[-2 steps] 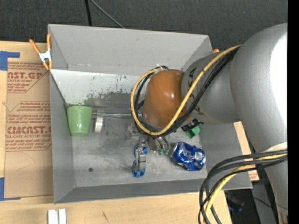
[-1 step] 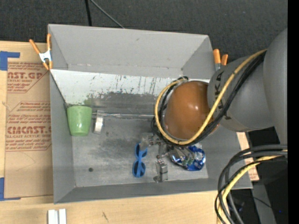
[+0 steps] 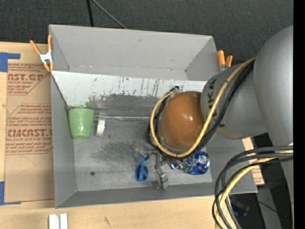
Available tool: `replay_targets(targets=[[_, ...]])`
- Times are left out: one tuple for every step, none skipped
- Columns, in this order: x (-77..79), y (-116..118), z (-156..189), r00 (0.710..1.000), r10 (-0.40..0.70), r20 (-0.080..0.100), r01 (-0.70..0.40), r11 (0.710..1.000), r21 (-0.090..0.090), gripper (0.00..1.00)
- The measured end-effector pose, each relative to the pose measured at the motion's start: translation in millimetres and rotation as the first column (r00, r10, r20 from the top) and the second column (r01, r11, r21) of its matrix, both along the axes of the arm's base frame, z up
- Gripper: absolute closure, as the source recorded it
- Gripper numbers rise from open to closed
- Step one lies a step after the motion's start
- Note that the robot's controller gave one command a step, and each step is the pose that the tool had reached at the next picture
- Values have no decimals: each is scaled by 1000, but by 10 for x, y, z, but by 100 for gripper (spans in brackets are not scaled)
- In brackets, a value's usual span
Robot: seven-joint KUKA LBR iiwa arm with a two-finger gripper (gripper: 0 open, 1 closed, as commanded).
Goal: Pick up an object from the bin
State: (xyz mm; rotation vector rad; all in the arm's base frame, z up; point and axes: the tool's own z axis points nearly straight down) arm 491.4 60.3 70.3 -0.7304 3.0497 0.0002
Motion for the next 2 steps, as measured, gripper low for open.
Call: replay_targets(targets=[[-12,3,-2,1000,0,-4,0,1000,1,100],[137,219,1203,1000,3,5,-3,1000,1,100]])
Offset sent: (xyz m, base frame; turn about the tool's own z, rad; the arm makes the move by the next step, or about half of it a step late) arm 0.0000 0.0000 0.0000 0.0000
